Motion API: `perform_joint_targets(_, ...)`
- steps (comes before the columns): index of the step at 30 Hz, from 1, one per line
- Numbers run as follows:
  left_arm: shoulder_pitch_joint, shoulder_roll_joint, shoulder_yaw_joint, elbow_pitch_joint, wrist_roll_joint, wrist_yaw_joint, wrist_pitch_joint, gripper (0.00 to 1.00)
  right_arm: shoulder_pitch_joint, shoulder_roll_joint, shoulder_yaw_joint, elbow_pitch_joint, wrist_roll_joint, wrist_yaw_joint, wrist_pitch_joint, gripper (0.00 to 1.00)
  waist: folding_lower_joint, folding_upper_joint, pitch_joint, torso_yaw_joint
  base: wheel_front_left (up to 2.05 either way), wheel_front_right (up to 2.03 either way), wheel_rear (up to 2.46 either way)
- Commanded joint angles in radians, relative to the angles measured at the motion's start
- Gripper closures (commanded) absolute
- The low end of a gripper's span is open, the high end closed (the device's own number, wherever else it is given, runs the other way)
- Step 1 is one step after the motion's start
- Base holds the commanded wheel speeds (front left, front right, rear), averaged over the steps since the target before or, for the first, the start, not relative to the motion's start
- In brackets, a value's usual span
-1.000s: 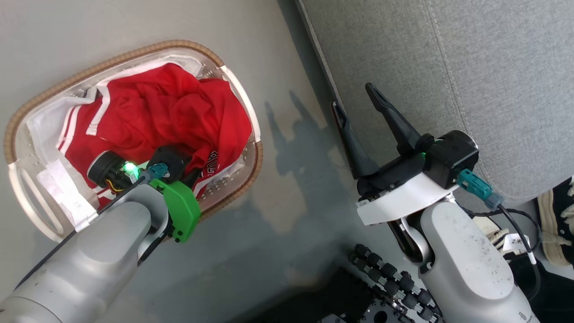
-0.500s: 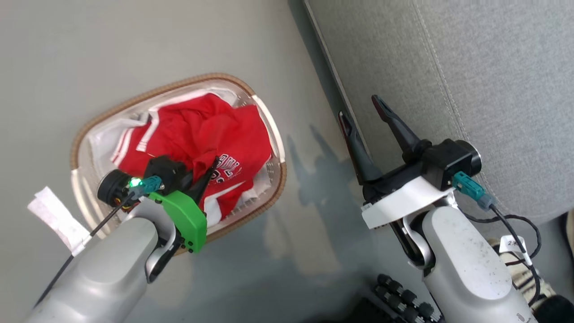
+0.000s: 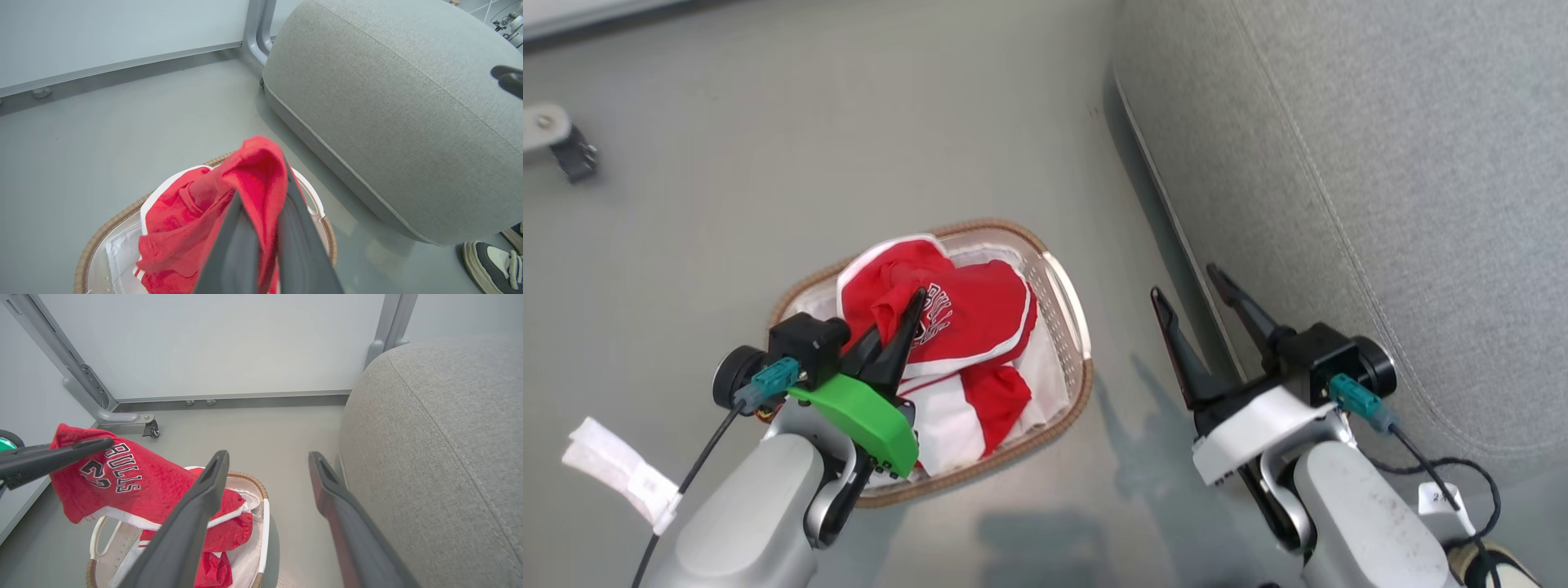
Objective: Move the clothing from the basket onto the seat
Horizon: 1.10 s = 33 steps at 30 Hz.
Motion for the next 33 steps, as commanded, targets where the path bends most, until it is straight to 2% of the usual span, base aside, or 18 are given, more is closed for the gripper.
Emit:
perform_joint_targets(1, 0.033, -0.008, 0.029, -0.018, 0.02, -0.003, -0.001, 1.0, 0.026, -0.005, -0.001, 0.007, -0.011, 0.0, -0.004, 0.0, 0.0, 0.0, -0.109, 0.062, 0.0, 0.0, 0.0)
perform_joint_targets(8, 0.105, -0.047, 0.123, -0.103, 0.083, -0.003, -0.001, 1.0, 0.09, -0.005, -0.005, 0.022, -0.041, 0.0, -0.005, 0.0, 0.0, 0.0, -0.216, 0.089, 0.0, 0.0, 0.0)
perform_joint_targets(17, 0.142, -0.088, 0.222, -0.229, 0.125, -0.003, -0.001, 1.0, 0.151, -0.004, -0.005, 0.039, -0.054, 0.0, -0.004, 0.0, 0.0, 0.0, -0.303, 0.119, 0.0, 0.0, 0.0)
perform_joint_targets(33, 0.102, -0.103, 0.23, -0.424, 0.156, -0.003, -0.001, 1.0, 0.215, -0.004, 0.007, 0.065, -0.057, 0.0, -0.005, 0.0, 0.0, 0.0, -0.376, 0.168, 0.0, 0.0, 0.0)
